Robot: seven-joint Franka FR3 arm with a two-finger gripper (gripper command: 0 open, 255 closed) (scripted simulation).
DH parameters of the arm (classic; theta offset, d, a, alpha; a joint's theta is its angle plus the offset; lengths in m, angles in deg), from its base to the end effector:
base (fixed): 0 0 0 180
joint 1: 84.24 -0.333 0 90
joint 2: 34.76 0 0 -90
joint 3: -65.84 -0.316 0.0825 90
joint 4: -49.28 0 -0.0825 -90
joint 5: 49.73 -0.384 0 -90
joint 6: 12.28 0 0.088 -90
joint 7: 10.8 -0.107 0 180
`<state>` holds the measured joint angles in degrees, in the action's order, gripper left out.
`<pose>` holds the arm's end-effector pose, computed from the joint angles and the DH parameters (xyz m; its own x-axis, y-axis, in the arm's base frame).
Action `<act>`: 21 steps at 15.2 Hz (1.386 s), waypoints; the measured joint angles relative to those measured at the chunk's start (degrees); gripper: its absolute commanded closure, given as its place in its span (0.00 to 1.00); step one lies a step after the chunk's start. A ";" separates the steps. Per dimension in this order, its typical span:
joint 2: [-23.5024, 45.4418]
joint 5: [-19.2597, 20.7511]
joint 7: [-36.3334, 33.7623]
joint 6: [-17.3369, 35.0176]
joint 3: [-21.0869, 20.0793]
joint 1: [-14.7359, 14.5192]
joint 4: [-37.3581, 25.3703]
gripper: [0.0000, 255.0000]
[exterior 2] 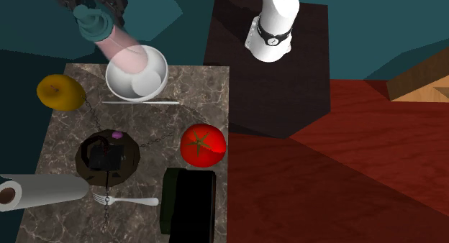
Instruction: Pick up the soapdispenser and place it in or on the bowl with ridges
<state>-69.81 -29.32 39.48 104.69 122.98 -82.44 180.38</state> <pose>0.1882 -0.4262 0.4782 0.9726 0.0531 0.2265 0.0513 -0.9986 0.0136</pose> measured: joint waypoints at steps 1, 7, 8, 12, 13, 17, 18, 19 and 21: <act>0.31 0.07 0.22 0.84 0.67 -0.23 0.45 1.00; 0.45 0.42 0.21 2.49 1.30 -0.22 1.90 1.00; 0.44 0.43 0.21 2.50 1.30 -0.22 1.92 1.00; 0.43 0.44 0.20 2.53 1.30 -0.21 1.93 0.00; 0.42 0.44 0.20 2.53 1.29 -0.20 1.93 0.00; -0.02 0.47 0.16 1.65 0.70 0.20 1.52 0.00; -0.37 0.29 -0.03 0.35 -0.12 0.43 0.65 0.00; -0.31 -0.01 0.37 -1.06 -0.20 0.28 -0.89 0.00; -1.21 -0.28 0.01 -3.90 -2.03 0.97 -2.62 0.00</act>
<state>-71.01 -29.60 39.49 100.79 120.95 -81.47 177.76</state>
